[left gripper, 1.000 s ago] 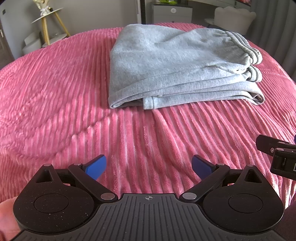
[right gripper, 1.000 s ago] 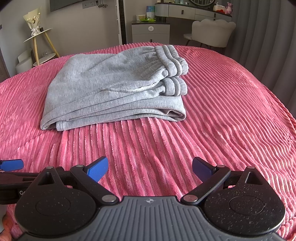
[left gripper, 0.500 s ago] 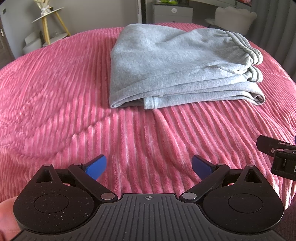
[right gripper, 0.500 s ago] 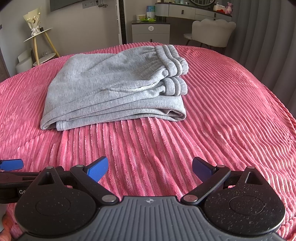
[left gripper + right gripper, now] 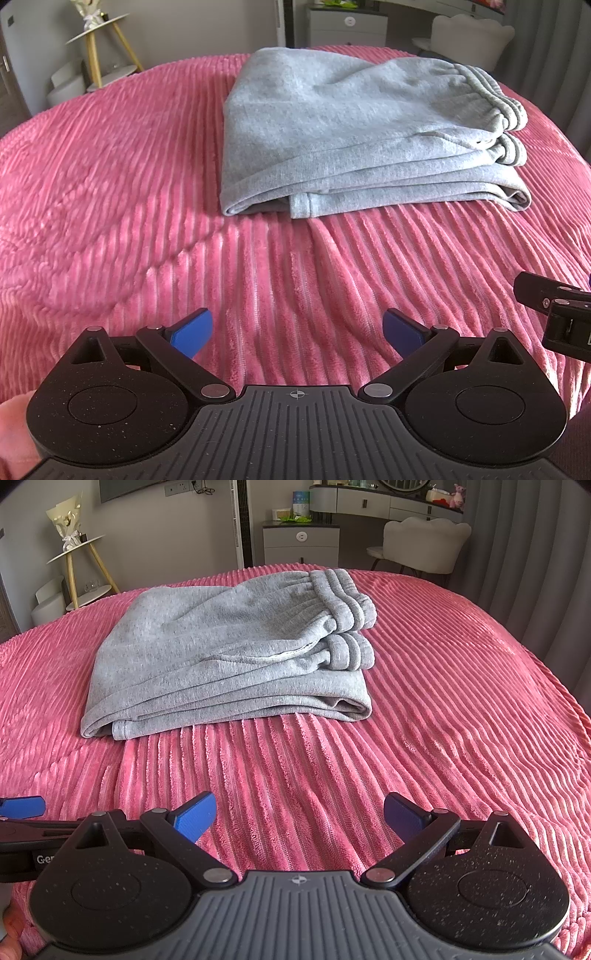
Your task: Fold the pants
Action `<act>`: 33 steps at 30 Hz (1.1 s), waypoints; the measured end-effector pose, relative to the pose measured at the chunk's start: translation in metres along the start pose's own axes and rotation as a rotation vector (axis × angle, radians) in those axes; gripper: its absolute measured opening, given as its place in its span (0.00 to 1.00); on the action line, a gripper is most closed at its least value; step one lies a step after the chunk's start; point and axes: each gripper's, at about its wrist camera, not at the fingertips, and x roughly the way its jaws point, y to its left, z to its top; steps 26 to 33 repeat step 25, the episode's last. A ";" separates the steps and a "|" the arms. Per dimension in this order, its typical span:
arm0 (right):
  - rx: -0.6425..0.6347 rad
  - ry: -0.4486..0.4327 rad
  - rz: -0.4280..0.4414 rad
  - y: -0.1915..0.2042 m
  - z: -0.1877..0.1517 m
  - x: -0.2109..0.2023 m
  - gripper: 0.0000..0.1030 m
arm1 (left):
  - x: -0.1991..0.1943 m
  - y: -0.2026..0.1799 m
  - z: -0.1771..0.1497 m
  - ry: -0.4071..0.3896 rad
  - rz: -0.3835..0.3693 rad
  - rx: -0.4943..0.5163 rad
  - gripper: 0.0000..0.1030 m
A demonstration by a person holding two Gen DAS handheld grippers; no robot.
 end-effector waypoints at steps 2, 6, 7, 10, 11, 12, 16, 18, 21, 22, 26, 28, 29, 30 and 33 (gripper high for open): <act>0.000 0.001 0.001 0.000 0.000 0.000 0.95 | 0.000 0.000 0.000 0.000 0.001 -0.001 0.98; -0.001 0.002 0.001 0.000 0.000 0.000 0.95 | 0.000 0.000 0.000 0.000 -0.001 0.000 0.98; -0.001 0.002 -0.001 0.000 0.000 0.000 0.95 | 0.000 0.001 0.000 -0.001 -0.001 0.000 0.98; -0.001 0.003 0.001 0.000 0.000 0.000 0.95 | 0.000 0.001 0.000 0.000 -0.001 0.000 0.98; -0.001 0.002 0.000 0.000 0.000 0.000 0.95 | 0.000 0.001 0.000 0.001 -0.001 0.000 0.98; -0.001 0.003 0.001 0.000 0.000 0.000 0.95 | 0.000 0.000 0.000 0.000 0.000 0.000 0.98; -0.001 0.004 0.003 0.000 0.000 0.001 0.95 | 0.000 0.001 0.000 -0.001 0.000 0.000 0.98; -0.001 0.003 0.002 0.000 0.000 0.000 0.95 | -0.001 0.001 0.000 -0.004 0.001 -0.002 0.98; -0.001 0.004 0.002 0.000 0.000 0.001 0.95 | -0.002 0.002 0.001 -0.015 -0.010 -0.012 0.98; -0.001 0.003 0.000 0.000 0.000 0.000 0.95 | -0.004 0.002 0.000 -0.023 -0.013 -0.021 0.98; 0.000 0.001 0.001 -0.001 0.000 -0.001 0.95 | -0.005 0.007 0.002 -0.028 -0.016 -0.057 0.98; 0.000 0.001 0.001 -0.001 0.000 -0.001 0.95 | -0.005 0.007 0.002 -0.028 -0.016 -0.057 0.98; 0.000 0.001 0.001 -0.001 0.000 -0.001 0.95 | -0.005 0.007 0.002 -0.028 -0.016 -0.057 0.98; 0.000 0.001 0.001 -0.001 0.000 -0.001 0.95 | -0.005 0.007 0.002 -0.028 -0.016 -0.057 0.98; 0.000 0.001 0.001 -0.001 0.000 -0.001 0.95 | -0.005 0.007 0.002 -0.028 -0.016 -0.057 0.98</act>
